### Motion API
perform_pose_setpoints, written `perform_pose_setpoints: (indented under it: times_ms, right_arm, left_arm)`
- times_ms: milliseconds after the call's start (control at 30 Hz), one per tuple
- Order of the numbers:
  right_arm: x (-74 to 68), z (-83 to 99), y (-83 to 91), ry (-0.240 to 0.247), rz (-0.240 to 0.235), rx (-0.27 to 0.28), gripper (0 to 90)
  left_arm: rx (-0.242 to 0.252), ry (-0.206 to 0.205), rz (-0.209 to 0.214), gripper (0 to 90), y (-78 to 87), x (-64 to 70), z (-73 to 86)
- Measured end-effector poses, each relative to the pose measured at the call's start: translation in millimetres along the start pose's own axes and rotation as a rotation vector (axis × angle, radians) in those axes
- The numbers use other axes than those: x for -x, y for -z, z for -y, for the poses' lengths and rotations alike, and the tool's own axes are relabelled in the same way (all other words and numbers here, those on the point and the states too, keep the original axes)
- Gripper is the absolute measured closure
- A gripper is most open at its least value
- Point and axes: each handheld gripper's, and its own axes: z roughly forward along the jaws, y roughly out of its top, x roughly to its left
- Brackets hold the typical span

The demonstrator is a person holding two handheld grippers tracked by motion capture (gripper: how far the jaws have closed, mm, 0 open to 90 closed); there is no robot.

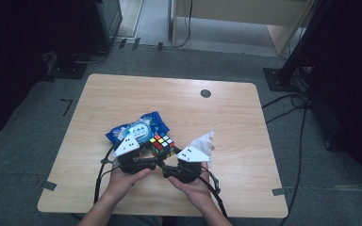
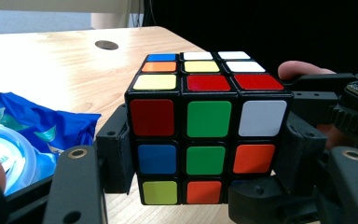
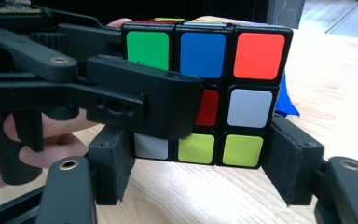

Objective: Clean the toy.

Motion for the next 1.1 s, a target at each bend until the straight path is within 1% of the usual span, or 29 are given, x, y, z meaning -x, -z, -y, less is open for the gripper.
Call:
perform_pose_setpoints:
  times_ms: [67, 100, 167, 200, 233, 300, 333, 400, 433, 500, 567, 600, 633, 667, 733, 767, 800, 833, 867, 900, 933, 967, 1000, 1033, 1067, 1100]
  right_arm:
    - [1.4, 1.0, 1.2, 0.022, 0.0, 0.005, 34.4]
    - [1.9, 1.4, 1.4, 0.037, 0.001, 0.003, 34.5]
    - [2.0, 2.0, 1.7, 0.071, 0.01, -0.003, 34.6]
    - [1.9, 2.1, 2.2, 0.109, 0.023, -0.005, 34.7]
    - [1.6, 2.2, 2.8, 0.134, 0.03, -0.007, 34.7]
    - [-0.3, 2.3, 4.4, 0.216, 0.048, -0.005, 34.7]
    - [-1.7, 2.5, 5.4, 0.265, 0.058, -0.001, 34.8]
    - [-3.6, 2.8, 6.7, 0.327, 0.066, -0.006, 34.8]
    - [-4.6, 3.3, 7.1, 0.366, 0.072, -0.008, 34.8]
    - [-5.6, 4.3, 7.0, 0.399, 0.064, -0.012, 34.8]
    - [-7.8, 6.4, 5.9, 0.436, 0.071, -0.016, 34.8]
    - [-9.0, 7.7, 5.0, 0.468, 0.077, -0.02, 34.8]
    - [-9.6, 8.3, 4.6, 0.479, 0.082, -0.022, 34.7]
    - [-9.6, 8.3, 4.6, 0.479, 0.082, -0.022, 34.7]
    - [-10.5, 9.8, 3.8, 0.502, 0.087, -0.026, 34.7]
    - [-7.6, 9.9, 3.4, 0.485, 0.059, -0.029, 34.0]
    - [-7.0, 9.7, 3.6, 0.476, 0.053, -0.032, 31.9]
    - [-5.0, 8.6, 4.1, 0.455, 0.058, -0.04, 25.4]
    - [-5.0, 8.6, 4.1, 0.455, 0.058, -0.04, 25.4]
    - [-0.9, 7.0, 5.2, 0.425, 0.052, -0.054, 21.9]
    - [10.5, 5.9, 10.3, 0.392, 0.03, -0.07, 23.4]
    - [10.5, 5.9, 10.3, 0.392, 0.03, -0.07, 23.4]
    - [26.5, 6.7, 15.8, 0.373, 0.085, -0.08, 25.2]
    - [26.5, 6.7, 15.8, 0.373, 0.085, -0.08, 25.2]
    - [47.4, 7.1, 21.6, 0.301, 0.133, -0.091, 28.4]
    - [55.9, 7.4, 23.1, 0.268, 0.157, -0.093, 29.6]
  left_arm:
    - [-0.005, 0.007, 0.007, 34.2, -0.3, -0.8, -0.3]
    - [-0.024, 0.018, 0.012, 34.2, -1.3, -1.2, -0.6]
    - [-0.041, 0.036, 0.021, 34.1, -2.4, -1.8, -1.4]
    - [-0.041, 0.036, 0.021, 34.0, -2.4, -1.8, -1.4]
    - [-0.056, 0.055, 0.038, 33.9, -2.4, -3.5, -2.7]
    - [-0.077, 0.071, 0.062, 33.6, -1.7, -4.9, -5.0]
    - [-0.083, 0.071, 0.067, 33.6, -1.5, -5.1, -5.8]
    - [-0.101, 0.07, 0.075, 33.7, -0.3, -5.0, -8.1]
    - [-0.107, 0.069, 0.076, 33.7, -0.1, -5.0, -8.6]
    - [-0.113, 0.074, 0.075, 33.7, -0.3, -5.0, -9.5]
    - [-0.13, 0.083, 0.074, 33.7, -1.4, -5.9, -9.3]
    - [-0.139, 0.085, 0.074, 33.5, -1.9, -6.4, -9.0]
    - [-0.146, 0.089, 0.075, 33.4, -3.0, -6.7, -8.4]
    - [-0.146, 0.089, 0.075, 33.4, -3.0, -6.7, -8.4]
    - [-0.165, 0.088, 0.072, 33.8, -3.0, -6.4, -7.9]
    - [-0.165, 0.087, 0.066, 34.2, -2.4, -5.8, -8.2]
    - [-0.161, 0.084, 0.062, 34.2, -1.8, -6.1, -8.5]
    - [-0.154, 0.083, 0.049, 34.2, -0.8, -7.3, -8.8]
    - [-0.154, 0.083, 0.049, 34.2, -0.8, -7.3, -8.8]
    - [-0.144, 0.088, 0.035, 34.2, 1.0, -9.2, -9.3]
    - [-0.129, 0.093, 0.026, 34.2, 5.4, -14.4, -10.2]
    - [-0.129, 0.093, 0.026, 34.2, 5.4, -14.4, -10.2]
    - [-0.118, 0.086, 0.016, 34.2, 10.5, -19.8, -10.9]
    - [-0.118, 0.086, 0.016, 34.2, 10.5, -19.8, -10.9]
    - [-0.112, 0.086, 0.01, 34.2, 13.3, -23.3, -10.9]
    - [-0.109, 0.085, 0.009, 34.2, 13.7, -24.6, -10.8]
